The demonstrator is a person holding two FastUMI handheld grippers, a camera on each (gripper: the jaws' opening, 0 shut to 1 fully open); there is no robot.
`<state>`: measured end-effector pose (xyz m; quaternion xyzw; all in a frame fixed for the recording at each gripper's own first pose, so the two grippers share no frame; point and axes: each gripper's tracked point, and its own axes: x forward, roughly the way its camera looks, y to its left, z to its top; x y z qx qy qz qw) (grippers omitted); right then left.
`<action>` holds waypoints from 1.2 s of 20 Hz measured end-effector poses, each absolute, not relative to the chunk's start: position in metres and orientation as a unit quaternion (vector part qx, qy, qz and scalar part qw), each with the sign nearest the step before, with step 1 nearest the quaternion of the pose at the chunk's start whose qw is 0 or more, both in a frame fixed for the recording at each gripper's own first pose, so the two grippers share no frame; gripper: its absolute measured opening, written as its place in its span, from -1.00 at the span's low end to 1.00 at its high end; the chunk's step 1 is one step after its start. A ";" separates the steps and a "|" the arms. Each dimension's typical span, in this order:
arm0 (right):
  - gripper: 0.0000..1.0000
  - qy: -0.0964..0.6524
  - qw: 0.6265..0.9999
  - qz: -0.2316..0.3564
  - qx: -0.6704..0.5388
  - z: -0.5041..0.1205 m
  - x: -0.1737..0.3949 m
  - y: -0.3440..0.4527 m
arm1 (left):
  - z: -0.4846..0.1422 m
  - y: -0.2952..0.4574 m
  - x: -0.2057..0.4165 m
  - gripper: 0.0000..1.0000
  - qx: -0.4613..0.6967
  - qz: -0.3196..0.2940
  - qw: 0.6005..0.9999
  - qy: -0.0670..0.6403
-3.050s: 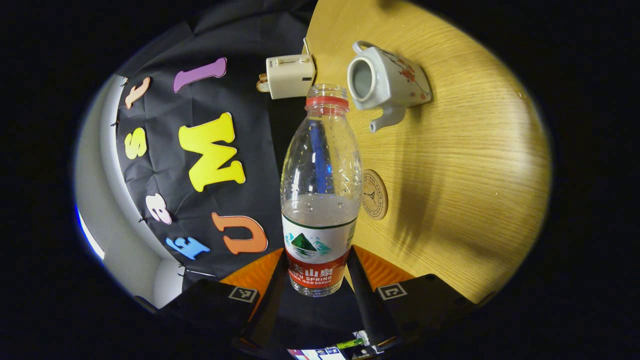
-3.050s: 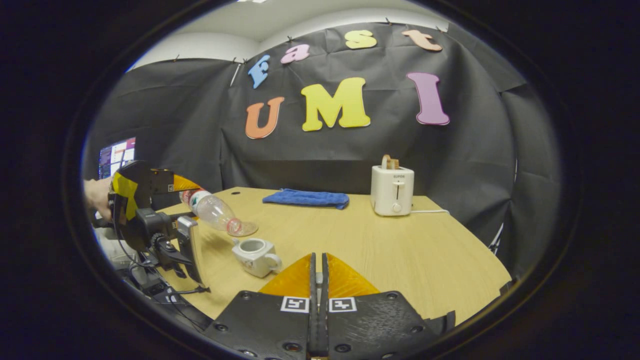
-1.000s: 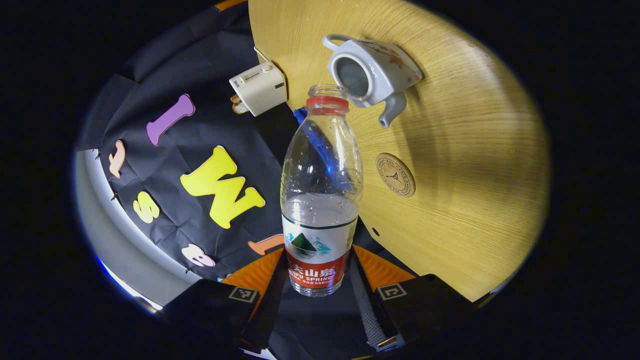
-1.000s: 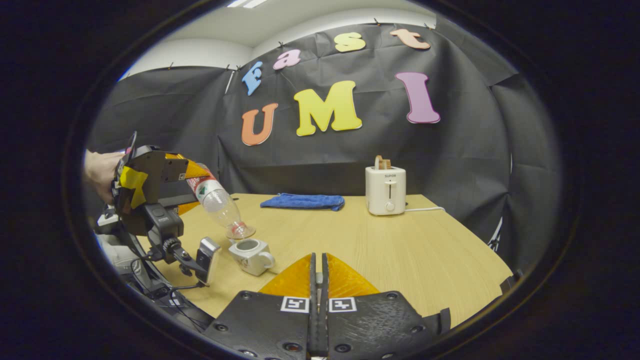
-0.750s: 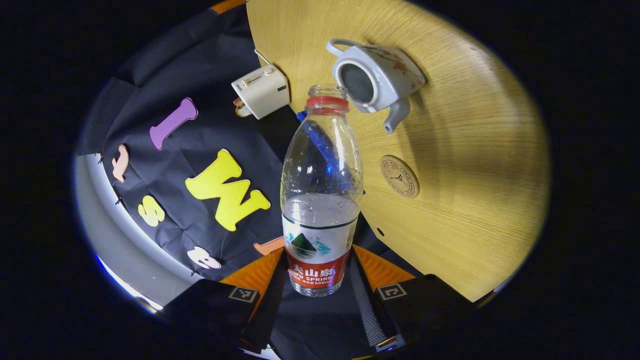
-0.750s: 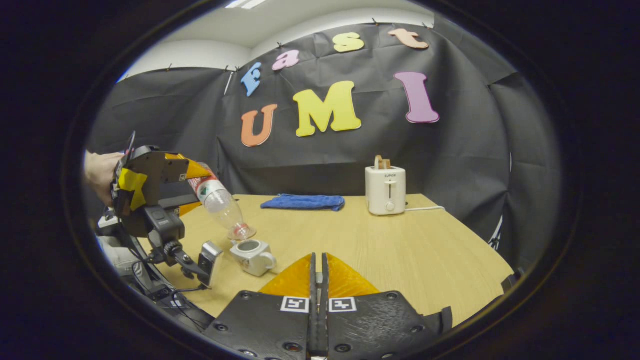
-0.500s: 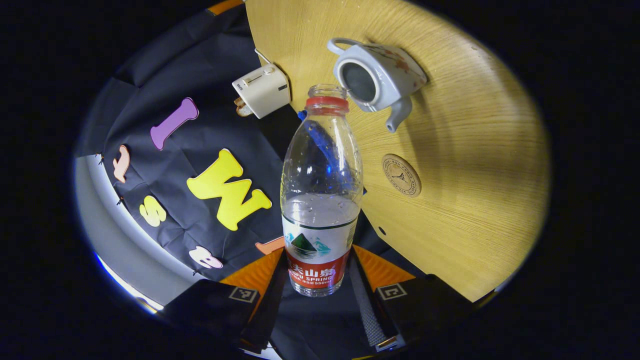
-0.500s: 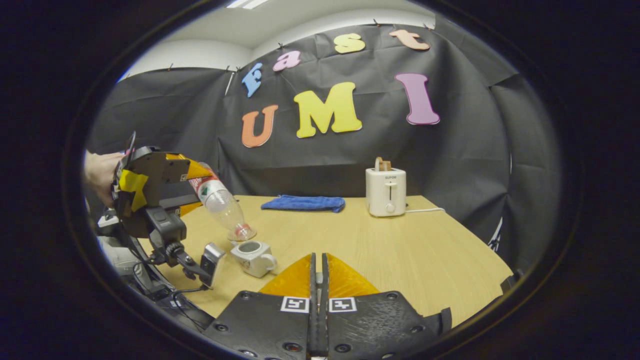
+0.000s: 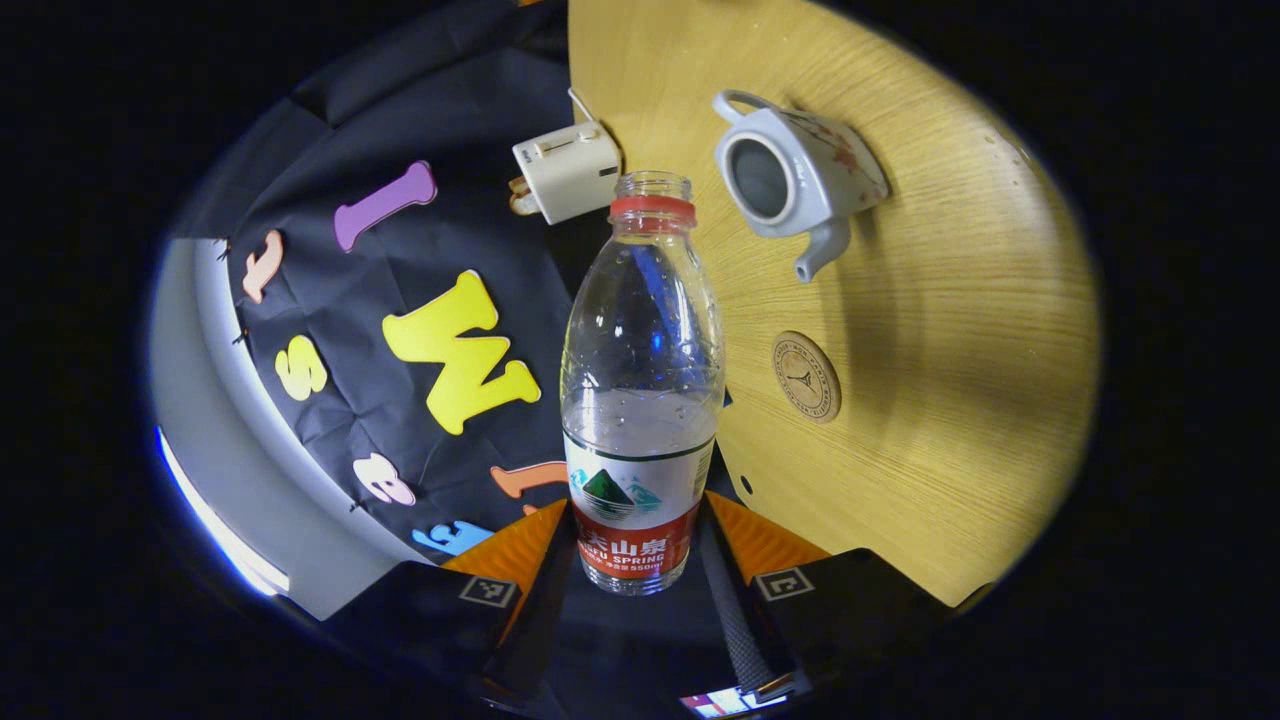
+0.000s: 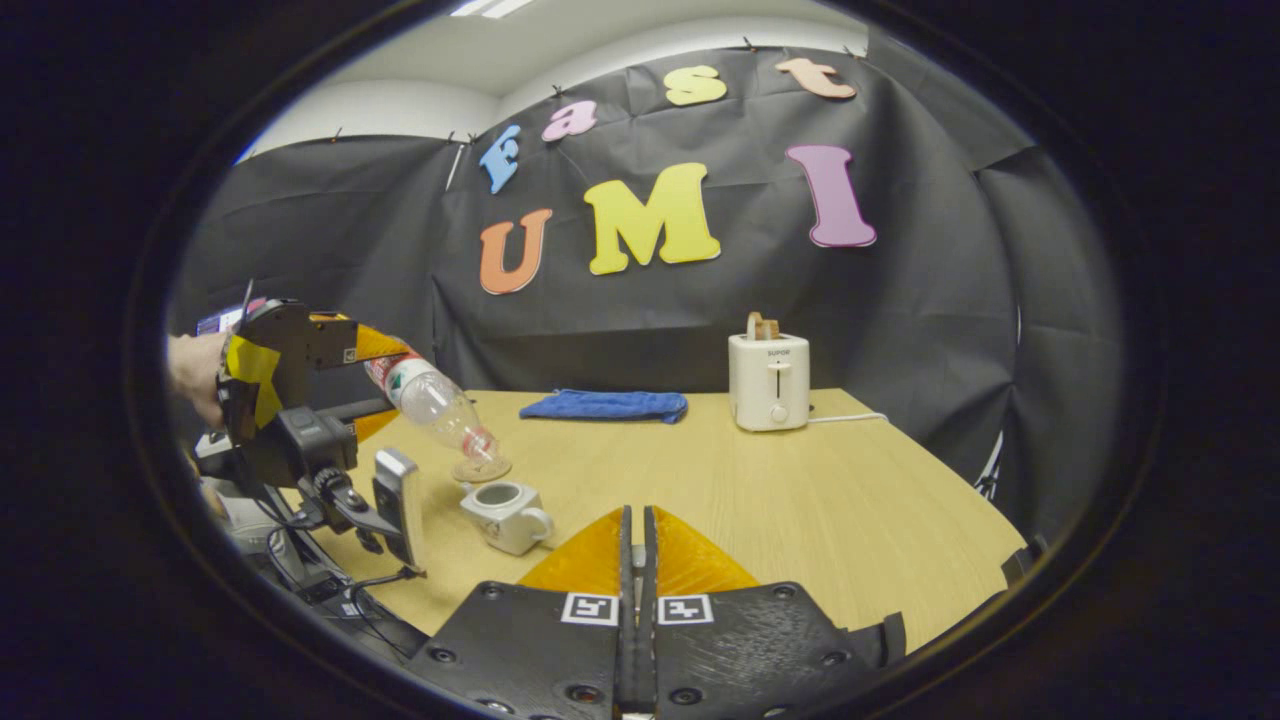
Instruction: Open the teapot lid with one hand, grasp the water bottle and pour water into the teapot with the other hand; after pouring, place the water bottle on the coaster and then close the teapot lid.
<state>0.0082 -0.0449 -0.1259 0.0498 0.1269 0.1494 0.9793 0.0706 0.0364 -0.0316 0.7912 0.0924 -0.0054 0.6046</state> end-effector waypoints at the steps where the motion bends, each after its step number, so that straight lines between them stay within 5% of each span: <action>1: -1.00 0.127 0.979 0.150 0.052 -0.125 0.008 -0.044 | -0.035 0.042 0.071 0.42 0.753 -0.006 0.650 0.101; 4: -0.96 0.125 0.979 0.150 0.052 -0.120 0.008 -0.042 | -0.049 0.052 0.069 0.43 0.630 0.001 0.768 0.117; 12: -1.00 0.119 0.981 0.144 0.049 -0.109 0.004 -0.040 | -0.072 0.048 0.063 0.44 0.293 0.005 0.949 0.113; 16: -0.96 0.117 0.982 0.141 0.047 -0.107 0.001 -0.040 | -0.077 0.038 0.069 0.44 0.126 -0.017 0.987 0.099; 24: -1.00 0.115 0.982 0.135 0.064 -0.107 -0.001 -0.043 | -0.090 0.040 0.118 0.46 -0.014 -0.040 0.994 0.098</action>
